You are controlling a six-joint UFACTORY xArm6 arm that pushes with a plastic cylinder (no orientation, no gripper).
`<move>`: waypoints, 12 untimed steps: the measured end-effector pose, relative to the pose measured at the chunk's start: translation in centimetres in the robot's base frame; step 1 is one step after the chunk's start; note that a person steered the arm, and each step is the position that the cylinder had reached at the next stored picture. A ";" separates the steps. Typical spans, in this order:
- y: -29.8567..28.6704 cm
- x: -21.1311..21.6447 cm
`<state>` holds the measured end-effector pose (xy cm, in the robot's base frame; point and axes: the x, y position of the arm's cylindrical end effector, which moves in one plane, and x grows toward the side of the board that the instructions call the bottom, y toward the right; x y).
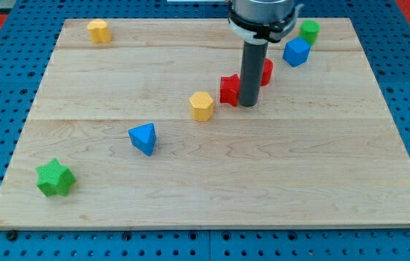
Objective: Place the yellow heart in between yellow hexagon and blue triangle
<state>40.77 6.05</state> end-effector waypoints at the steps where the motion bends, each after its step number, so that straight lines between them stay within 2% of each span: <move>1: -0.6 -0.1; 2: 5.6 0.3; 3: 7.4 4.6; 4: 2.3 10.8; 6: -8.4 6.4; 8: -17.3 5.1; 10: -28.2 -3.8; 11: -32.6 -9.6; 12: -33.4 -16.3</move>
<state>24.47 -27.30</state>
